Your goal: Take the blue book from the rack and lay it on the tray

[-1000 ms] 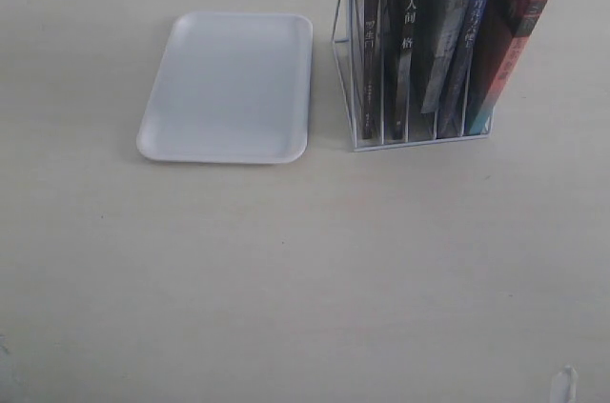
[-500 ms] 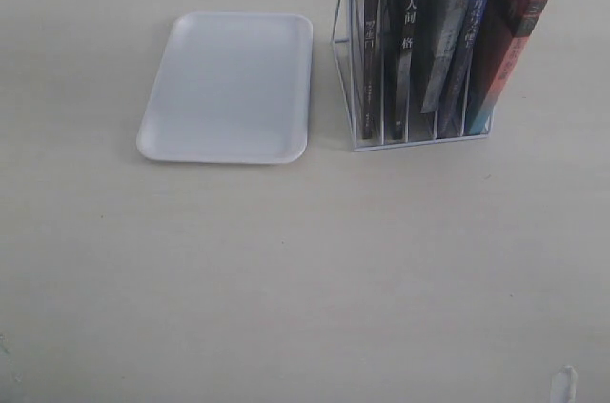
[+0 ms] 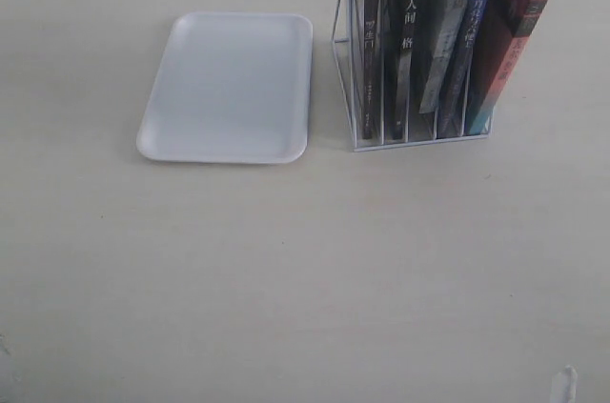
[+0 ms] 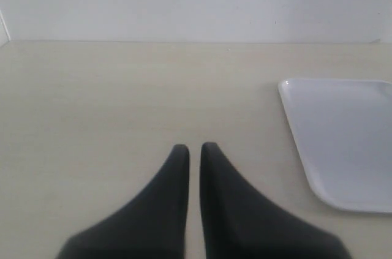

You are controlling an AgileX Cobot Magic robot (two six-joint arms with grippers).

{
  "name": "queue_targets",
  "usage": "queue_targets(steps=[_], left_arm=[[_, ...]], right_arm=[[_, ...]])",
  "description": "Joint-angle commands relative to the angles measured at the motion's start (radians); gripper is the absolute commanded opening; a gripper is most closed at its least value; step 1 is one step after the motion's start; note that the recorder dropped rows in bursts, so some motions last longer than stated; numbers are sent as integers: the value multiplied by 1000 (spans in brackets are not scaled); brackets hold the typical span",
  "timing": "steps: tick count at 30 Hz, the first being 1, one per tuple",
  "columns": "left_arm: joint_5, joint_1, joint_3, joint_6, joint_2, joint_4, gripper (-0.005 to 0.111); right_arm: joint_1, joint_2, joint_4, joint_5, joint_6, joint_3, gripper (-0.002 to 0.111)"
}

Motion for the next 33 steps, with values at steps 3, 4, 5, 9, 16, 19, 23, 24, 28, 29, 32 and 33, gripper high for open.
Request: queue_targets(steps=[3,4,5,9,16,19,23,24,28,29,32,33], left_arm=[[-6,-8,4,2,-2,2,6],[-6,-8,4,2,-2,2,6],[-6,-8,4,2,-2,2,6],[-6,-8,4,2,-2,2,6],[-6,-8,4,2,-2,2,6],[-6,-8,4,2,-2,2,6],[-6,-8,4,2,-2,2,6],[-6,-8,4,2,-2,2,6],[-6,-8,4,2,-2,2,6],[-6,-8,4,2,-2,2,6],[-6,-8,4,2,-2,2,6],[-6,-8,4,2,-2,2,6]], right_arm=[[-3,14,-21,-13,6,-12,0],[-3,21,-21,-13,6,-12,0],[-3,27,-21,-13,6,-12,0],[-3,43,-21,-29,26,-12,0],[-3,64,-32,-16,22,-12,19],[-3,64,-32,-20,22,-12,42],[-3,30,-32,-13,36,-12,43],[-3,17,-32,-13,40,-12,43],[-3,-26,-62,-13,50,-12,43],[-3,-31,-77,-13,50,-12,43],[-3,-40,-92,-13,55,-10,43],[-3,-40,-92,-13,55,-10,43]])
